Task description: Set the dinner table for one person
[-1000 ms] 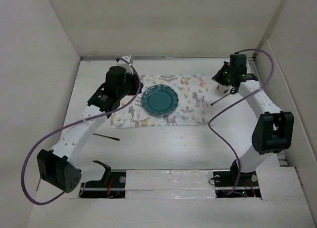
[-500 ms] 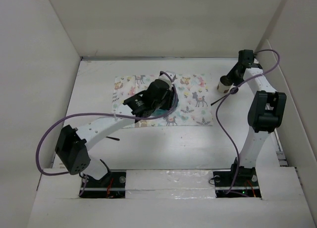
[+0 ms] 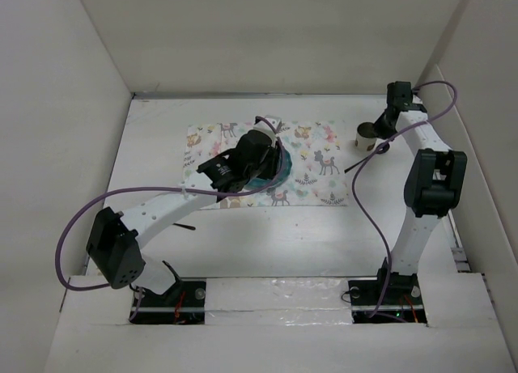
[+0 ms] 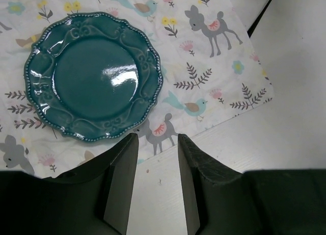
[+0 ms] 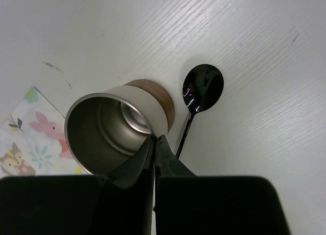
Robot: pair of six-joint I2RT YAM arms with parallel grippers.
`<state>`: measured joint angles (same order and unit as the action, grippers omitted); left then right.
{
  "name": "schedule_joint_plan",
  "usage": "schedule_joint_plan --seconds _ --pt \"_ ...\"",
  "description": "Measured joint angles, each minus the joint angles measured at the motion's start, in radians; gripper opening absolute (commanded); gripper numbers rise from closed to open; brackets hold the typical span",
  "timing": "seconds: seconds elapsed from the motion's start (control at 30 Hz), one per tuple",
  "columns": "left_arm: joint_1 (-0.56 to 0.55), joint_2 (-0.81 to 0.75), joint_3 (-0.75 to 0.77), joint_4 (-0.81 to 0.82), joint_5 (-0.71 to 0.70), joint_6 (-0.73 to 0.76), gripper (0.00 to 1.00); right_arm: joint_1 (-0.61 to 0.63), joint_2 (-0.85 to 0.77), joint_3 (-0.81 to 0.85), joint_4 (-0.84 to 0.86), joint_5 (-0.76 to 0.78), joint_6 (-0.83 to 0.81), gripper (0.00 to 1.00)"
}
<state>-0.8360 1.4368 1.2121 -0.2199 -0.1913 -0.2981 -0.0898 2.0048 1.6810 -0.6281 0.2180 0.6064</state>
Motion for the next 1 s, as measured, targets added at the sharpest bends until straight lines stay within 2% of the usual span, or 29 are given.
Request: schedule_joint_plan --seconds 0.13,0.37,0.6,0.77,0.97,1.0 --pt "0.000 0.000 0.010 -0.010 -0.027 -0.002 0.34 0.042 -0.027 0.035 -0.002 0.024 -0.021 0.00" --pt "0.057 -0.035 0.025 -0.005 -0.040 -0.027 0.34 0.174 -0.017 0.229 -0.014 0.014 -0.058 0.00" --pt "0.152 -0.116 0.005 0.011 -0.023 -0.050 0.33 0.225 0.127 0.403 -0.029 -0.064 -0.063 0.00" --pt "0.149 -0.117 -0.010 0.011 -0.015 -0.056 0.33 0.230 0.208 0.409 -0.060 -0.115 -0.053 0.00" --pt "0.149 -0.117 -0.018 0.010 -0.007 -0.059 0.33 0.234 0.222 0.372 -0.060 -0.155 -0.034 0.00" --pt "0.149 -0.116 -0.018 0.010 -0.006 -0.059 0.33 0.235 0.222 0.365 -0.060 -0.157 -0.032 0.03"
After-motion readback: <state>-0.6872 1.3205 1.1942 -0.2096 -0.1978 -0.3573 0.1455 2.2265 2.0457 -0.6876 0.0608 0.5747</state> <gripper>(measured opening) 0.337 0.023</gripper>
